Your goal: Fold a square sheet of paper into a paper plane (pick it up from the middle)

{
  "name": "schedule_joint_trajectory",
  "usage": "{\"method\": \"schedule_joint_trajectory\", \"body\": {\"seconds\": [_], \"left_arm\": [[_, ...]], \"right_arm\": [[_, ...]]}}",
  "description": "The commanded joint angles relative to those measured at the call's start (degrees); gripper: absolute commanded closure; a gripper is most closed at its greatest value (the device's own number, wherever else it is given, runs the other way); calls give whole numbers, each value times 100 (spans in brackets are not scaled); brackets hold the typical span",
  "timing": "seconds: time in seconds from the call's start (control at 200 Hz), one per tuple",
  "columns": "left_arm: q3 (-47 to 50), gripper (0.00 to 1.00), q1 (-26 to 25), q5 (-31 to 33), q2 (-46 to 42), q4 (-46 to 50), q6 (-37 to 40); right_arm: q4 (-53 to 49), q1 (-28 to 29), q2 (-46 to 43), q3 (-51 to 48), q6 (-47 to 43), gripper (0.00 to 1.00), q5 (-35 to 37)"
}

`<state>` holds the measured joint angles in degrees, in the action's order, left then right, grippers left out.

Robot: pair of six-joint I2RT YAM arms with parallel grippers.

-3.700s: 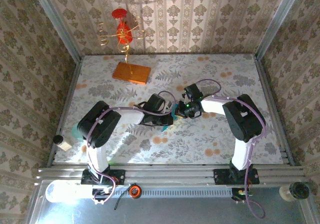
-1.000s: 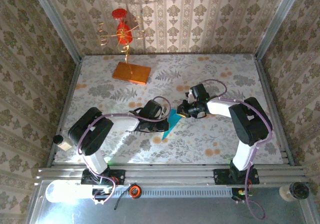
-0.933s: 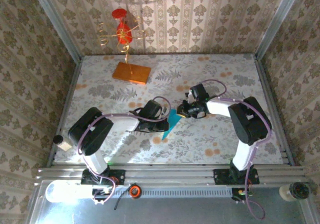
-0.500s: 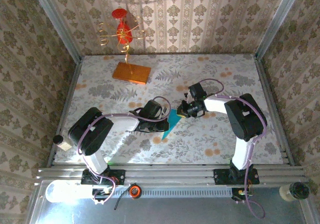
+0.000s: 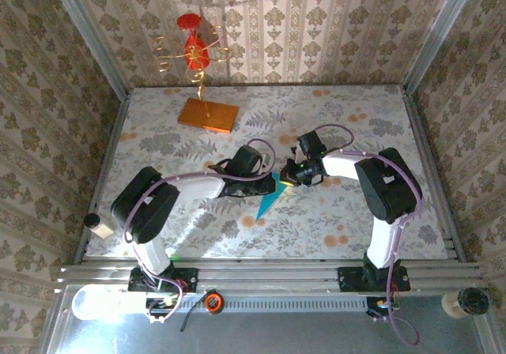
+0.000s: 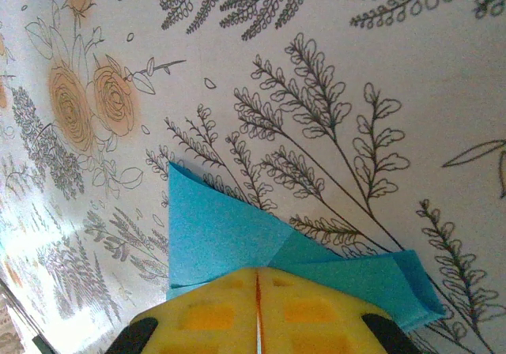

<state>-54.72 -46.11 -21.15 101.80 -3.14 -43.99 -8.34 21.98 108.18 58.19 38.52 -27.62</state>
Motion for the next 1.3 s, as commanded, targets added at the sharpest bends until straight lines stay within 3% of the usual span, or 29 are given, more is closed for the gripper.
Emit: {"method": "schedule_joint_trajectory", "body": {"seconds": [0.0, 0.23, 0.5, 1.295], "left_arm": [[-184, 100, -18, 95, 349, 67, -170], [-193, 100, -12, 428, 586, 429, -245], [35, 100, -12, 545, 604, 618, -297], [-2, 100, -12, 412, 754, 665, -261]], "right_arm": [[-321, 2, 318, -123, -47, 90, 451], [-172, -8, 173, -134, -3, 90, 250], [140, -35, -648, -179, -54, 87, -104], [621, 149, -239, -604, 141, 98, -244]]}}
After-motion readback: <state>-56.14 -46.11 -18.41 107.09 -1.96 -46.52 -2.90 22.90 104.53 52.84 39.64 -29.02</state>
